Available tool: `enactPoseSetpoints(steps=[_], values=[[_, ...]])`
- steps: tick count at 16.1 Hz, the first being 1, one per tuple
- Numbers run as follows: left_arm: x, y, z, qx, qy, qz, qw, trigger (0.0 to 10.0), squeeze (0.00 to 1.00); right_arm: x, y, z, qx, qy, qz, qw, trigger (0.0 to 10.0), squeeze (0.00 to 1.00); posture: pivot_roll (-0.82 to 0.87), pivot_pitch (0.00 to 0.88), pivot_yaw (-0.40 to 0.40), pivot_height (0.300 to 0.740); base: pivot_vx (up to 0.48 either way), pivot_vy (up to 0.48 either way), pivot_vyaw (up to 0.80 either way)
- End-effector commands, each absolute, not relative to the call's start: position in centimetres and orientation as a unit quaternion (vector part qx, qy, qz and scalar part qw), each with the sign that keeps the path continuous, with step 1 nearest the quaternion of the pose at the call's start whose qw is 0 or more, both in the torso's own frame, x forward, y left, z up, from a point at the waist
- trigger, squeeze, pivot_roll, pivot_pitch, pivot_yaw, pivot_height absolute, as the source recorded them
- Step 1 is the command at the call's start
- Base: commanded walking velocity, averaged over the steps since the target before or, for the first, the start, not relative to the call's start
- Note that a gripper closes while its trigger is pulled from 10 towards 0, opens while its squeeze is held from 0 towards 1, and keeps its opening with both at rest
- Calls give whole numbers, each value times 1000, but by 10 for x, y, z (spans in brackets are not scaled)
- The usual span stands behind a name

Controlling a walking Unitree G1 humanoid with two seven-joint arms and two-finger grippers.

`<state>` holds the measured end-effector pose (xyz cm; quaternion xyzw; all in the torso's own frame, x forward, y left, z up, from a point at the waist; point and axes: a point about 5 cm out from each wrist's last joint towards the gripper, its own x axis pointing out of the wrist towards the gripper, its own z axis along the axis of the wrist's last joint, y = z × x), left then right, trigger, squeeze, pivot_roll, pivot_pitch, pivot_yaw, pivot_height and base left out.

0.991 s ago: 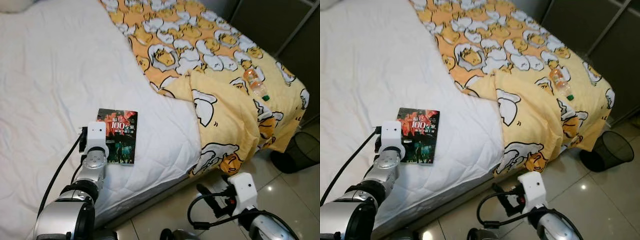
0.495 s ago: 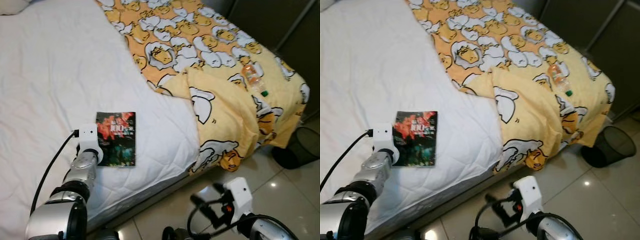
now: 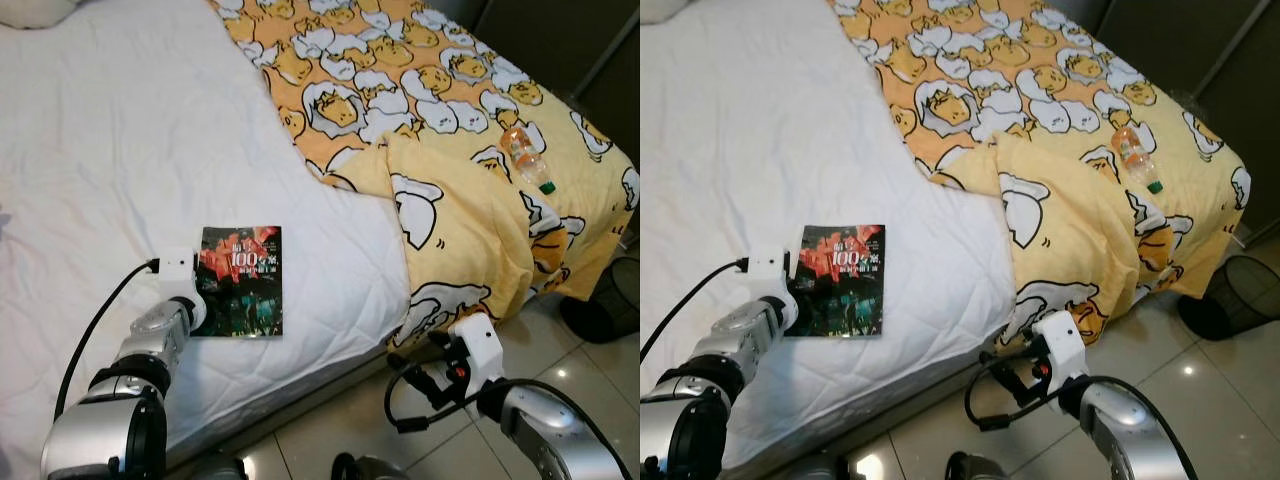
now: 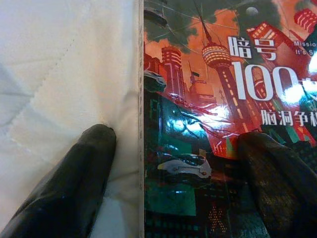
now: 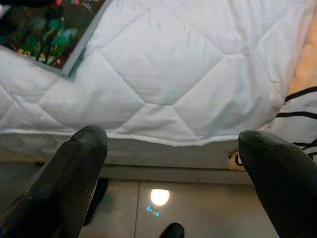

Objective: Clean up the room

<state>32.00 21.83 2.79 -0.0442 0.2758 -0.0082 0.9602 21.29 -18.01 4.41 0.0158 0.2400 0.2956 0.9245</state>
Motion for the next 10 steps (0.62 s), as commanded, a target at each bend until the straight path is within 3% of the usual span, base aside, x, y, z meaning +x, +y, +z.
enactPoseSetpoints(steps=[1,4,10], values=[[290,206,-8,-57,371,-23,926,0,0,213,-186,44,20,242,292,925,10000,0,-61,130,-123,740,0,0,0],[292,198,-8,-44,358,-35,932,0,0,208,-165,52,40,240,379,893,10000,0,-60,131,-117,740,0,0,0],[295,182,-7,-109,332,-25,936,0,0,216,-162,54,50,235,377,894,10000,0,-49,119,-113,740,0,0,0]])
